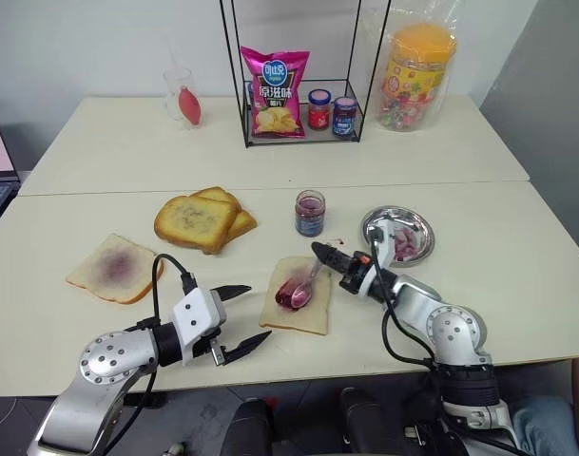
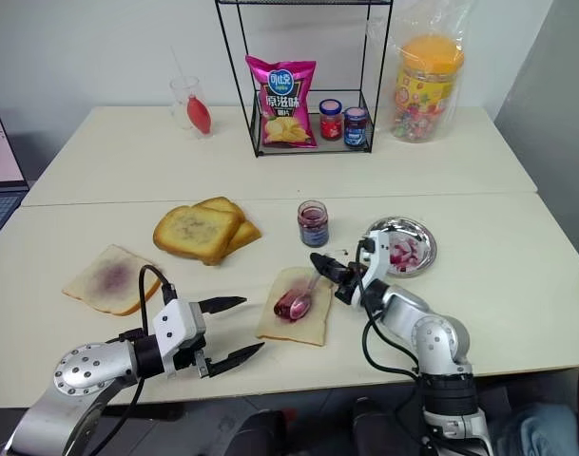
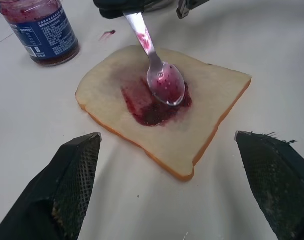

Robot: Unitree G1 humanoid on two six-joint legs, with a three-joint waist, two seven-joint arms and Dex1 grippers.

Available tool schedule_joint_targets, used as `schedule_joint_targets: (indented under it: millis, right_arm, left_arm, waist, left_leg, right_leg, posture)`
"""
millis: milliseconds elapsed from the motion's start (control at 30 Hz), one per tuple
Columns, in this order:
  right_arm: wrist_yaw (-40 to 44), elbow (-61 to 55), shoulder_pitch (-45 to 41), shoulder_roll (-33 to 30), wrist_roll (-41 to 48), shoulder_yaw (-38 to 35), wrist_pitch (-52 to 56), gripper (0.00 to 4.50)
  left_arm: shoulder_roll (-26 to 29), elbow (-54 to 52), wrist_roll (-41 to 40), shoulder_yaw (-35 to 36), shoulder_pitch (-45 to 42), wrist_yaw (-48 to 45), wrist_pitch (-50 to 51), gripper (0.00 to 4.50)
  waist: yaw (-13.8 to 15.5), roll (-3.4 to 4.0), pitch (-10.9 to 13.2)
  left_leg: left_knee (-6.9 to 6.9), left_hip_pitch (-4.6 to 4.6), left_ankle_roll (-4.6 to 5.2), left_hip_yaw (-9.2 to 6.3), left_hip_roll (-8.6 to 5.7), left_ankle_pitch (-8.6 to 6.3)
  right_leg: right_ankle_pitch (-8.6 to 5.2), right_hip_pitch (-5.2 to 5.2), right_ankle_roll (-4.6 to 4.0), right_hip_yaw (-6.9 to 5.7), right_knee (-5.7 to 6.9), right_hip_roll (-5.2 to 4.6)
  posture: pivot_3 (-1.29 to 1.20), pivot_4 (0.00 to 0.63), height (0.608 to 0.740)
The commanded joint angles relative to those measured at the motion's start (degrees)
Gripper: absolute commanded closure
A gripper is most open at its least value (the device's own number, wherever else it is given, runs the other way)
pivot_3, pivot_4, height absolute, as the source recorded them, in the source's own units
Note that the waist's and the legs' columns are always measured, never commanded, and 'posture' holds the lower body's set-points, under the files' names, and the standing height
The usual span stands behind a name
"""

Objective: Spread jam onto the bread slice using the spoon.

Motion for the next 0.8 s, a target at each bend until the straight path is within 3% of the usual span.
schedule_joint_targets:
  millis: [33, 367, 533, 800]
  right_arm:
    - [-1.15, 0.25, -2.21, -2.40, -0.27, -3.85, -0.47, 4.50]
    - [-4.84, -6.27, -5.45, -2.71, 14.89, -10.83, 7.05, 4.50]
    - [-8.80, -6.89, -7.83, -3.66, 17.27, -15.08, 3.62, 4.50]
    - [-12.05, -3.86, -6.02, -9.29, 13.41, -24.47, -6.23, 4.50]
  left_arm:
    - [0.10, -1.50, -0.09, -0.15, -1.07, 0.30, -0.01, 0.00]
    - [0.60, -2.77, -0.82, -0.17, -4.00, 0.05, 1.80, 0.00]
    - [-0.06, -5.04, -3.94, -2.71, -13.78, -0.49, 7.70, 0.00]
    - [-7.65, -4.31, -6.19, -11.37, -32.80, 3.72, 19.70, 0.00]
  waist:
    - [0.03, 0.00, 0.00]
    - [-0.09, 0.01, 0.01]
    - [0.29, 0.00, 0.02]
    - [1.16, -0.01, 0.01]
  left_leg:
    - [0.00, 0.00, 0.00, 0.00, 0.00, 0.00]
    - [-0.02, -0.02, 0.01, -0.02, 0.03, 0.00]
    - [0.02, -0.02, 0.01, -0.04, 0.01, 0.01]
    - [0.05, -0.07, 0.03, -0.04, -0.05, 0.01]
  right_leg:
    - [0.00, 0.00, 0.00, 0.00, 0.00, 0.00]
    - [0.01, 0.00, 0.01, 0.00, -0.01, 0.05]
    - [0.02, 0.03, 0.04, -0.02, -0.01, 0.05]
    - [0.18, 0.09, 0.01, -0.01, -0.14, 0.03]
  posture:
    - [0.00, 0.150, 0.740]
    - [0.00, 0.150, 0.740]
    - [0.00, 0.150, 0.740]
    - [0.00, 0.150, 0.740]
